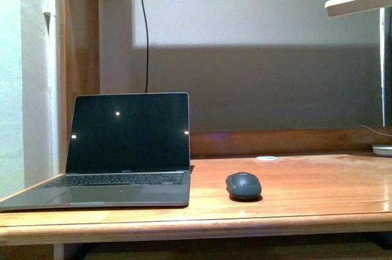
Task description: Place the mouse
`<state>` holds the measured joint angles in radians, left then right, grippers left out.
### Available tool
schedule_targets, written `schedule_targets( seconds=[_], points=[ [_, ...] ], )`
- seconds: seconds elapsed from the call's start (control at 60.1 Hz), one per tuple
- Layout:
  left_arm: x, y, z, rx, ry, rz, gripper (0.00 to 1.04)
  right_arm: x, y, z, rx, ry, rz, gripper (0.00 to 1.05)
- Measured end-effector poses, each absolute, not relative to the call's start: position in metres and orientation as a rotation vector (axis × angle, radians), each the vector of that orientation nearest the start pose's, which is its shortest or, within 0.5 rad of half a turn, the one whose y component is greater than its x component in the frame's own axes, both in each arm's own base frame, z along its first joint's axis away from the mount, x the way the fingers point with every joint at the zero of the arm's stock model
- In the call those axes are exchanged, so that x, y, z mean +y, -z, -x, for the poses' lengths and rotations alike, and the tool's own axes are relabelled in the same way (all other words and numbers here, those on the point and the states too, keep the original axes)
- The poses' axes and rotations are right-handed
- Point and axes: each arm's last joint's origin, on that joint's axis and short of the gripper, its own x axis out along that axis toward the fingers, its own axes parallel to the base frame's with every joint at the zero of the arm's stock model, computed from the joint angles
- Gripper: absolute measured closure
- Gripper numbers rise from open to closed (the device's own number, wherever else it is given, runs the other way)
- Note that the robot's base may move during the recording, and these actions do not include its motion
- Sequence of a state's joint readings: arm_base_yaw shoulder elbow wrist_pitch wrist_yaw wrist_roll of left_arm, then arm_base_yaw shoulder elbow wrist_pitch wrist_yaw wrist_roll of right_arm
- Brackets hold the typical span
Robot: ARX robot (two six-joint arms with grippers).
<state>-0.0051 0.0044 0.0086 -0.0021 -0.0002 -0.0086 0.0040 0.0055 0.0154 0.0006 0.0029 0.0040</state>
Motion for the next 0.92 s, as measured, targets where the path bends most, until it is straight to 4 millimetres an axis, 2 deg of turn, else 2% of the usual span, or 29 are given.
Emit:
schedule_targets(
  seconds=[0.15, 0.316, 0.915],
  points=[
    [-0.0005, -0.1659, -0.0974, -0.002, 0.005, 0.009, 0.07, 0.0003, -0.1684, -0.0971, -0.010, -0.001, -0.004, 0.36],
    [-0.0005, -0.1659, -0.0974, -0.002, 0.005, 0.009, 0.07, 0.0003, -0.1684, -0.0971, -0.010, -0.001, -0.006, 0.00],
    [-0.0005, -0.1659, -0.0974, -0.002, 0.005, 0.009, 0.07, 0.0003, -0.1684, -0.0971, -0.010, -0.002, -0.003, 0.00]
  ],
)
